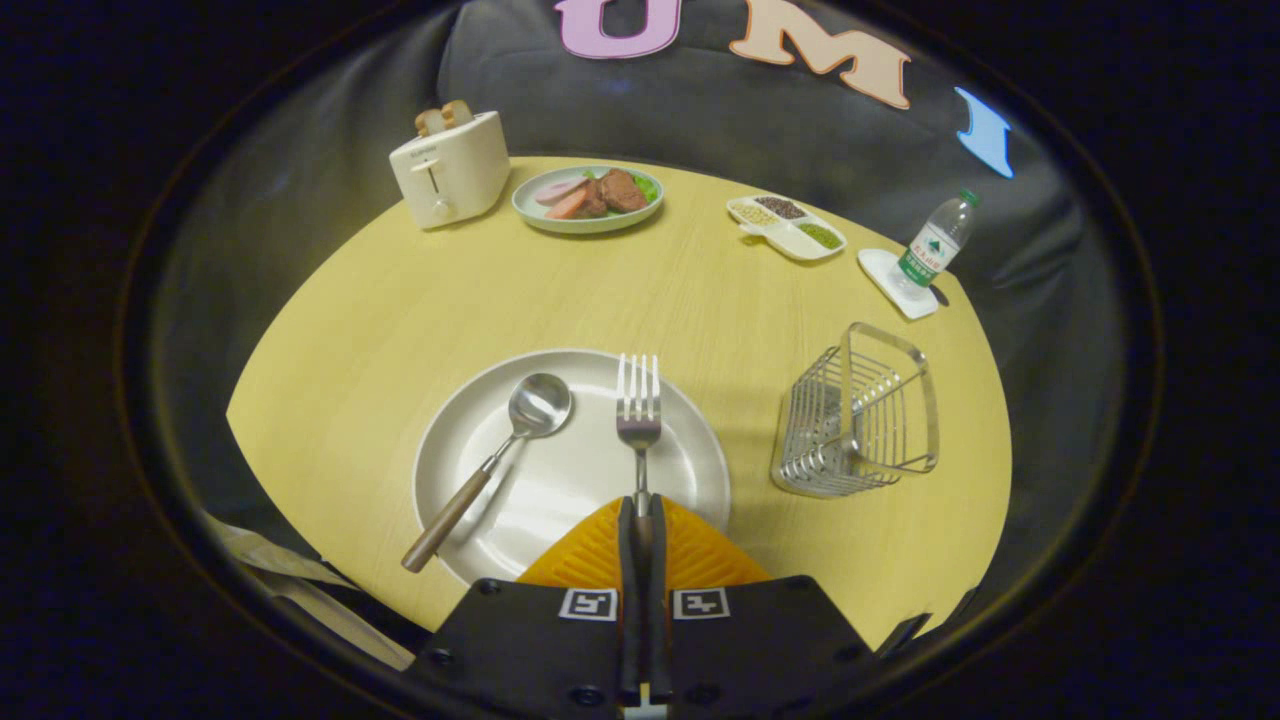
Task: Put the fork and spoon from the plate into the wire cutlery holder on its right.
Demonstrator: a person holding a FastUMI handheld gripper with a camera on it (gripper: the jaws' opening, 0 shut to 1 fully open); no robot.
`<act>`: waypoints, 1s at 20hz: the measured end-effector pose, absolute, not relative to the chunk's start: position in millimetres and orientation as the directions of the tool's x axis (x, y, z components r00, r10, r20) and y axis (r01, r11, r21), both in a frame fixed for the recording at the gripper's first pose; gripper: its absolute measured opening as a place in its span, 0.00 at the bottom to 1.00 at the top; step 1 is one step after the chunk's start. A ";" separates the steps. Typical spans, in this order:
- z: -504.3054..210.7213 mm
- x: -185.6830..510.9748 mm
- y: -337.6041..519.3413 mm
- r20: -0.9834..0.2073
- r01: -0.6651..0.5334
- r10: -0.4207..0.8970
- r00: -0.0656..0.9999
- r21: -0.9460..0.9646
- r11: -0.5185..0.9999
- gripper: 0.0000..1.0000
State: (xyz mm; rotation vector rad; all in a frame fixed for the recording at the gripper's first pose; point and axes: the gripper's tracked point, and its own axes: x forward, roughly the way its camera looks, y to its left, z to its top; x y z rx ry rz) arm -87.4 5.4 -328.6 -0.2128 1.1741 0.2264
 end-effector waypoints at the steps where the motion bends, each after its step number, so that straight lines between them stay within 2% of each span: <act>1: -322.3 -83.7 2.5 -0.926 -0.287 0.061 0.374 -0.053 0.956 0.06; 7: -293.6 -63.1 -25.5 -0.919 -0.267 0.047 0.392 -0.065 0.961 0.06; 13: -278.3 -44.2 -76.9 -0.915 -0.198 -0.028 0.403 -0.117 0.973 0.06; 20: -290.2 -46.3 -116.4 -0.932 -0.138 -0.106 0.346 -0.162 0.977 0.06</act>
